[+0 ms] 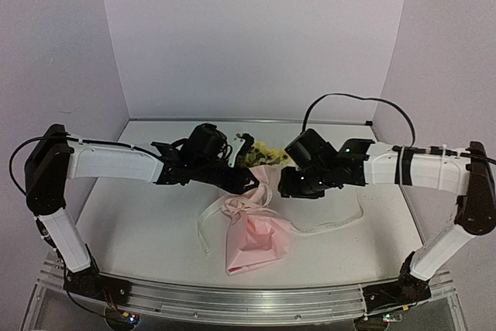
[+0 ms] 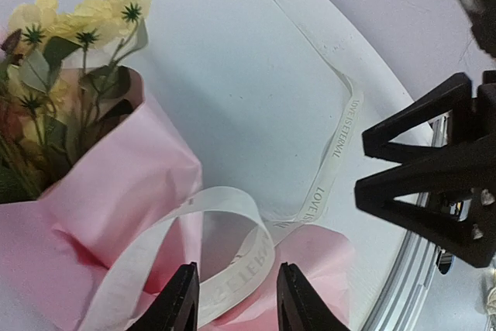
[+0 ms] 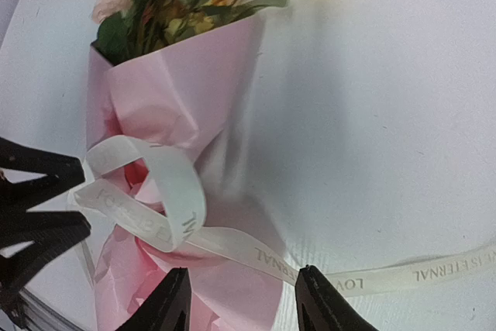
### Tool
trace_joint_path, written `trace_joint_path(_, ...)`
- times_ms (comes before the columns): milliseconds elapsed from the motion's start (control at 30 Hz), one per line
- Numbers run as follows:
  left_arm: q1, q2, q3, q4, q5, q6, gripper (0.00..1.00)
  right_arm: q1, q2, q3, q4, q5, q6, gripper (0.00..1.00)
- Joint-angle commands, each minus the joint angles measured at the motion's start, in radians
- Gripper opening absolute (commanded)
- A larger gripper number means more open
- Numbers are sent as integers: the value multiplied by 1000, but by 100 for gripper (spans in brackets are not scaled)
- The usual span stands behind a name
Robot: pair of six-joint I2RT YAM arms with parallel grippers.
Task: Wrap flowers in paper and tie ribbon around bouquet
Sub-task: Place the left side of the half-tied ribbon on the folded bouquet, then pick up the right side of the half-tied ribbon from the center of the board.
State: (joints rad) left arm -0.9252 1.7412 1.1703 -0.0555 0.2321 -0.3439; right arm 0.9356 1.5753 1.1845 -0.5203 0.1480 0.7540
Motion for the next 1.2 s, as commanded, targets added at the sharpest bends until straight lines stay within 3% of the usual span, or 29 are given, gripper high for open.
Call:
trace_joint_path(0, -65, 90, 144, -130, -35, -39, 39, -26, -119, -143, -79, 118, 179, 49)
trace_joint_path(233, -105, 202, 287, -269, -114, -72, 43, -106, -279, -413, -136, 123, 409, 58)
trace_joint_path(533, -113, 277, 368, -331, -222, -85, 42, -168, -363, -540, -136, 161, 493, 65)
trace_joint_path(700, -113, 308, 409, -330, -205, -80, 32, -232, -306, -545, -107, 148, 488, 66)
trace_joint_path(833, -113, 311, 416, -327, -199, -75, 17, -295, -265, -553, -38, 129, 477, 66)
trace_joint_path(1033, -113, 285, 393, -314, -202, -74, 0, -355, -131, -525, 45, 107, 448, 58)
trace_joint_path(1167, -113, 240, 357, -291, -190, -72, 0, -361, -74, -516, 77, 110, 453, 38)
